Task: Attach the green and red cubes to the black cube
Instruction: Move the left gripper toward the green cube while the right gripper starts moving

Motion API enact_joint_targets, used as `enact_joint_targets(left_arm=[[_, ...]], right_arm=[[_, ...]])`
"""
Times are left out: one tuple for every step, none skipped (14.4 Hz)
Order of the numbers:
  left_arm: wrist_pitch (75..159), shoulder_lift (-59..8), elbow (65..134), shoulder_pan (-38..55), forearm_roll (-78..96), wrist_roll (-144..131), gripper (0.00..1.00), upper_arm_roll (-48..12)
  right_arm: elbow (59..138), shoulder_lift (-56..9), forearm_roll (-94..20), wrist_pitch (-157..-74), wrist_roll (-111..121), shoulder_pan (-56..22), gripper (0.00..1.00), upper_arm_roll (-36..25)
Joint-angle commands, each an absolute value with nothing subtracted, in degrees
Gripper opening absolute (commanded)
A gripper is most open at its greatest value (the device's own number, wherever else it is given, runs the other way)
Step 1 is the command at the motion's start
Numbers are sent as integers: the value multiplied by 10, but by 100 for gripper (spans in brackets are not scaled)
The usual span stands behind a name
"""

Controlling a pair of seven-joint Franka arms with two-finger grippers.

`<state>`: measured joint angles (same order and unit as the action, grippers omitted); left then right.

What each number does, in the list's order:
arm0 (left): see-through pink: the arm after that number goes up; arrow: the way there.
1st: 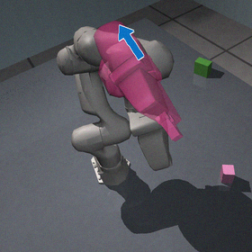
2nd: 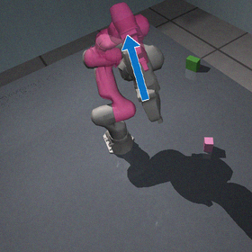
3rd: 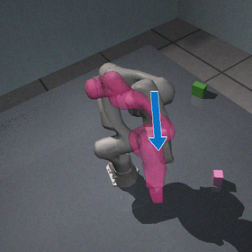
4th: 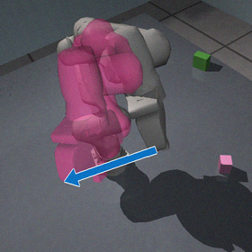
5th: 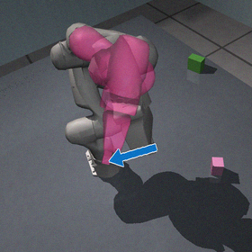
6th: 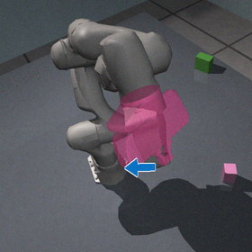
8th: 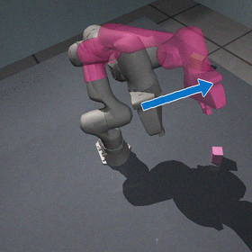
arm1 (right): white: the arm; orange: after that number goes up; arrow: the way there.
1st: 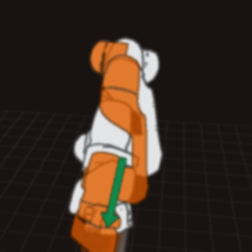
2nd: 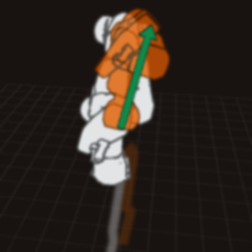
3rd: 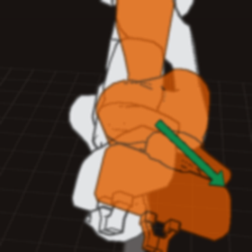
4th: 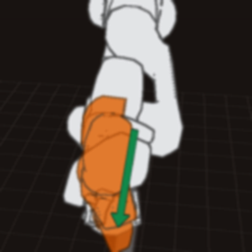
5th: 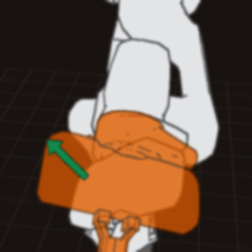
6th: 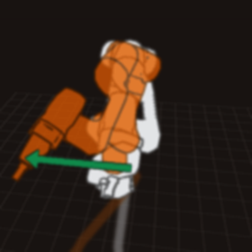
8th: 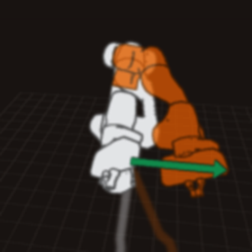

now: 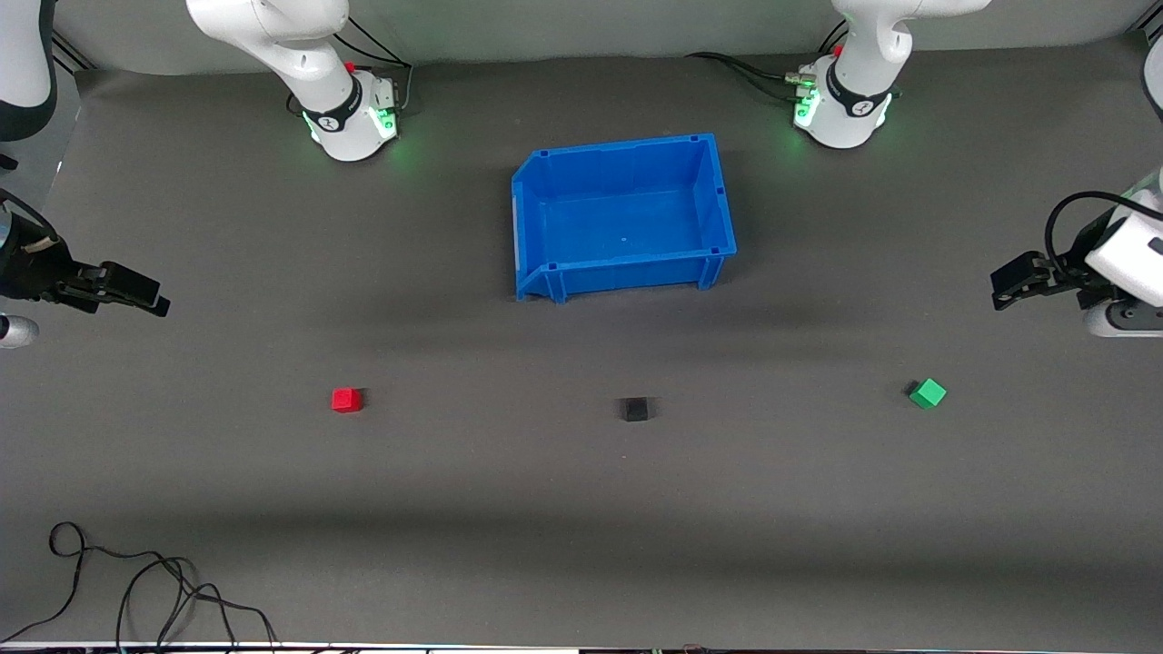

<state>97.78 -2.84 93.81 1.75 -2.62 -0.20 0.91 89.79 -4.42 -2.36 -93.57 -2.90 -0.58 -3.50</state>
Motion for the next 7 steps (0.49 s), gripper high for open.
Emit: enact_joint_targets(left_arm=[[964,-28,932,18,-22,-6,99,13],[967,-29,931,19,-22,-7,99,12],[968,-29,930,19,-22,-7,99,12],[969,-29,931,19,-22,-6,99,11],[970,-34,932,20,-22,-7,99,12],[967,-44,932,20,-22,-10,99,12],[968,-53,933,17,-22,-10,100,12]], right_arm=[[901,-40,-34,-940,-24,-3,100,-35],[901,-41,-34,-940,-24,-4,100,-35],[899,-42,-34,-941,-25,-4,100,-35],[896,-44,-34,-941,-25,-4,100,-35],[896,-44,-35,-941,-26,-4,100,-34],[895,-45,-38,-942,-39,-4,100,-35],[891,-45,-47,-942,-74,-3,100,-35]])
